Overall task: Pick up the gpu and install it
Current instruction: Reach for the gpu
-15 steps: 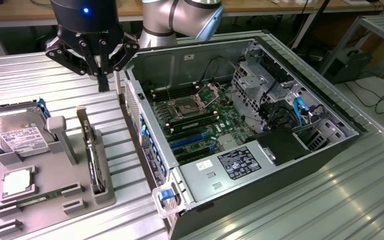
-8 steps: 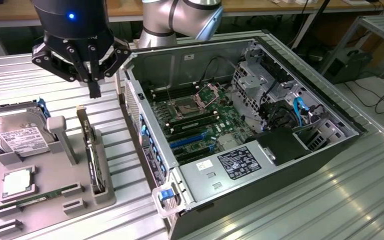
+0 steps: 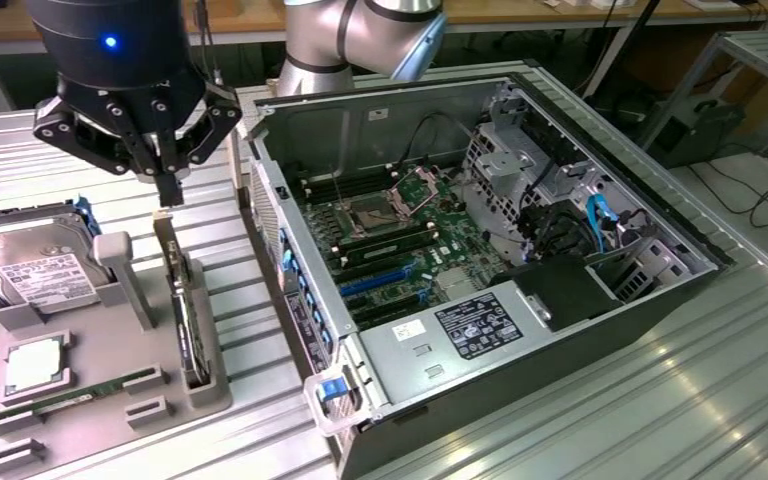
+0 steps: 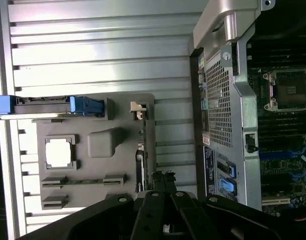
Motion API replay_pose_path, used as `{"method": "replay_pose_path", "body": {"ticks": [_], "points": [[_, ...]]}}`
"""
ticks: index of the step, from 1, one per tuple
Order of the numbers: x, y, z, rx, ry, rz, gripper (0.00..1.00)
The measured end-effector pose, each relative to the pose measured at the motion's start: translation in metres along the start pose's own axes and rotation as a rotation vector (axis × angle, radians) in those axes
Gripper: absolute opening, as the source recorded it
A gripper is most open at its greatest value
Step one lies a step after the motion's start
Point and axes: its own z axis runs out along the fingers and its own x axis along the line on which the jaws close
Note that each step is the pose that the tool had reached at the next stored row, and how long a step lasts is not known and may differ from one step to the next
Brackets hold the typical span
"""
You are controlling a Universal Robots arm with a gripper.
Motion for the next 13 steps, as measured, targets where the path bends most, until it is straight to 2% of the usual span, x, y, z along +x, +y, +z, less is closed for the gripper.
{"method": "replay_pose_path", "body": {"ticks": [9, 13], "points": [[0.018, -0.0104, -0.0004, -0.0001, 0.0005, -0.009, 0.11], [0.023, -0.0119, -0.0006, -0.0006, 0.0005, -0.012, 0.11]]}}
